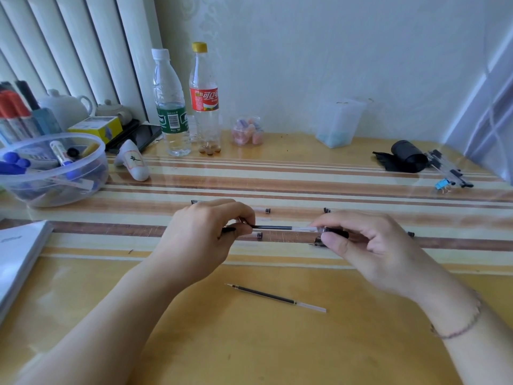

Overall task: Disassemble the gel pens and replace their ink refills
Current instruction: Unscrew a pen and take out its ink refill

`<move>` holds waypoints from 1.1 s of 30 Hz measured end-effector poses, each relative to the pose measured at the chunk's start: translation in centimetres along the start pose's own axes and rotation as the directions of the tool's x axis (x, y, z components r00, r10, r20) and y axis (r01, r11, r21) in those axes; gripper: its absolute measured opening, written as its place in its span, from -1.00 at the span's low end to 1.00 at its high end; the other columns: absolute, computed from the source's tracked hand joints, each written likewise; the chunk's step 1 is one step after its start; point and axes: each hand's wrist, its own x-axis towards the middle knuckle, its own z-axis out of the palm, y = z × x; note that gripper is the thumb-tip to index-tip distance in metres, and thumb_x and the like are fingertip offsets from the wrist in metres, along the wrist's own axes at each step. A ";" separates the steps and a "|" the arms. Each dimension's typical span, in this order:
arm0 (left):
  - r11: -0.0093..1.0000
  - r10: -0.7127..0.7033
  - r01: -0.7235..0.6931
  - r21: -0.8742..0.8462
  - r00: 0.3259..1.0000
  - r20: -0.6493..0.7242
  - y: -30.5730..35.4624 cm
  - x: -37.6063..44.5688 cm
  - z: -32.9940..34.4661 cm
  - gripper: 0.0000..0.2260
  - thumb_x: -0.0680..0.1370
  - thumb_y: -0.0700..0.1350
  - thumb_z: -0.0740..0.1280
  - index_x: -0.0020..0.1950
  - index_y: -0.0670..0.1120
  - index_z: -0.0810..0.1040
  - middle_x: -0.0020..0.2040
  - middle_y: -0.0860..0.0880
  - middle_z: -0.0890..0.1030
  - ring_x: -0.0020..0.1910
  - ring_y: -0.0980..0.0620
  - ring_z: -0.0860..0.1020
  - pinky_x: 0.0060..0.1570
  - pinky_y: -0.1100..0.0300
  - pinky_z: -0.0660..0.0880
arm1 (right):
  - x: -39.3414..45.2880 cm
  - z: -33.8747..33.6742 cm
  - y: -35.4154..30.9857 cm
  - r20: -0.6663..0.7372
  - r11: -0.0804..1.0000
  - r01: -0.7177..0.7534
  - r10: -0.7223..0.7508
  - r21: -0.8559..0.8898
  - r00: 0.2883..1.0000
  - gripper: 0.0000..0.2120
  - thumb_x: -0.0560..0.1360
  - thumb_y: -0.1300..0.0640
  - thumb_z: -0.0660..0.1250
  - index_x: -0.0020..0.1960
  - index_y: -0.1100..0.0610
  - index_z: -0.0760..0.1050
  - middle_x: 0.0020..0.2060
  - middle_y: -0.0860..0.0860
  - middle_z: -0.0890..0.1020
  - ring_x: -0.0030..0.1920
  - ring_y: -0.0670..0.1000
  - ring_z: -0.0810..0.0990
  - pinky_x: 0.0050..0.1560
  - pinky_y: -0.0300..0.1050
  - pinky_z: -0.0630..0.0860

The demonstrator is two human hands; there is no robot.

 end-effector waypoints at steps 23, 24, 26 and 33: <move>0.996 0.003 -0.003 0.090 1.000 -0.001 -0.1 0.1 0.4 -0.83 0.43 -0.20 0.46 -0.18 0.08 0.57 -0.33 0.22 0.52 -0.48 0.38 0.33 -0.50 0.23 0.39 | -0.2 1.0 -0.7 -0.019 0.929 -0.045 0.041 -0.368 0.999 -0.80 0.50 -0.13 0.24 0.02 -0.21 0.61 -0.17 -0.34 0.65 -0.20 -0.22 0.58 -0.28 -0.20 0.50; 0.996 -0.002 0.003 0.088 1.000 -0.004 -0.1 0.1 0.5 -0.82 0.43 -0.20 0.45 -0.18 0.08 0.57 -0.33 0.21 0.52 -0.47 0.38 0.33 -0.50 0.23 0.39 | -0.2 1.0 -0.8 0.000 0.946 -0.048 0.050 -0.322 0.999 -0.81 0.50 -0.14 0.24 0.01 -0.20 0.61 -0.15 -0.35 0.66 -0.15 -0.24 0.59 -0.24 -0.19 0.52; 0.994 0.001 -0.001 0.110 1.000 0.007 -0.2 0.1 0.5 -0.83 0.44 -0.19 0.44 -0.18 0.09 0.56 -0.34 0.22 0.51 -0.49 0.35 0.31 -0.51 0.24 0.37 | -0.2 1.1 -1.0 0.040 0.961 -0.037 0.050 -0.273 0.998 -0.79 0.50 -0.19 0.23 -0.03 -0.18 0.61 -0.15 -0.33 0.66 -0.10 -0.20 0.61 -0.19 -0.12 0.55; 0.982 0.044 -0.051 0.182 0.998 0.043 0.0 0.0 0.4 -0.84 0.41 -0.14 0.49 -0.18 0.10 0.58 -0.36 0.27 0.45 -0.53 0.30 0.26 -0.51 0.38 0.17 | -0.1 1.6 -1.0 -0.034 0.954 -0.037 0.028 -0.297 0.999 -0.80 0.53 -0.13 0.22 -0.17 -0.12 0.57 -0.33 -0.22 0.59 -0.26 -0.11 0.54 -0.36 -0.16 0.46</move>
